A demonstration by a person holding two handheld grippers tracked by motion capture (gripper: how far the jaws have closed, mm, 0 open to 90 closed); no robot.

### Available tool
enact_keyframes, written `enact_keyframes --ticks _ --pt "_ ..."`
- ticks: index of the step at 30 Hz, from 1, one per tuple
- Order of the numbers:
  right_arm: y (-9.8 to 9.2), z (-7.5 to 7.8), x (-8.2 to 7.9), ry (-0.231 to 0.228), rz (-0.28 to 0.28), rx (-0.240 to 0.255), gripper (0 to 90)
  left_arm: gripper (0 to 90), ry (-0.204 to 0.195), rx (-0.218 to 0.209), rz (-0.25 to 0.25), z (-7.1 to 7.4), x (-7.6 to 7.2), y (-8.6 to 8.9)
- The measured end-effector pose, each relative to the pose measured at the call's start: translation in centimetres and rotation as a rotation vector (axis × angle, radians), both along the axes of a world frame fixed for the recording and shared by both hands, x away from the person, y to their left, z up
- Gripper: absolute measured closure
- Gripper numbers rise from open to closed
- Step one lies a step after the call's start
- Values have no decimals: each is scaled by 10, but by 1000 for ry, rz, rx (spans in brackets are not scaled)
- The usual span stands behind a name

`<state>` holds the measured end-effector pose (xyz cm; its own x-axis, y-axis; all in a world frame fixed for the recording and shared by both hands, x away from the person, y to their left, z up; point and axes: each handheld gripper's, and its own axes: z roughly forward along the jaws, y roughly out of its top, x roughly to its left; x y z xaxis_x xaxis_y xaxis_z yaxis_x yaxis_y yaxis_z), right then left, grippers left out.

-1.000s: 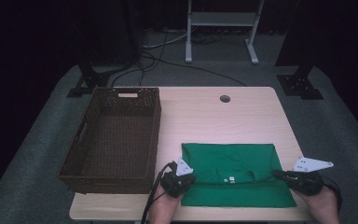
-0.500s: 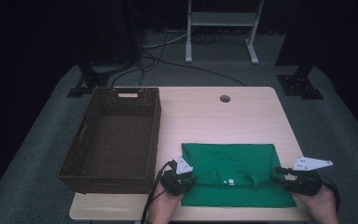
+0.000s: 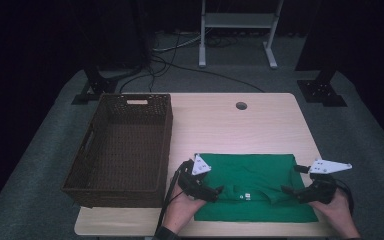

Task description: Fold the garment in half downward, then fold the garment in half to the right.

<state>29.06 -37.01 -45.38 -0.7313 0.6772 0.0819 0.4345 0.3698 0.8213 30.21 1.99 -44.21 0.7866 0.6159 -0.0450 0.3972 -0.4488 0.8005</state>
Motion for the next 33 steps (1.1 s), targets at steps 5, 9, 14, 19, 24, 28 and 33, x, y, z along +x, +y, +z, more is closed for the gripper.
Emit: enact_keyframes --ticks 5,9,14,19,24,28,33 --pt "7 -3 13 3 -3 -18 17 0 -14 45 22 -5 14 -6" --pt "11 -9 22 20 -2 -44 16 0 0 76 37 -15 24 -8" --pt "15 -17 27 39 2 -87 17 0 13 101 37 -22 25 -8" --pt "15 -20 25 45 6 -100 17 0 14 111 33 -24 22 -9" --pt "14 -20 20 51 11 -112 17 0 18 119 26 -26 16 -9" --pt "13 -20 14 54 16 -116 17 0 17 110 25 -25 9 -5" --pt "11 -19 4 53 23 -122 16 0 22 107 19 -24 -1 -1"
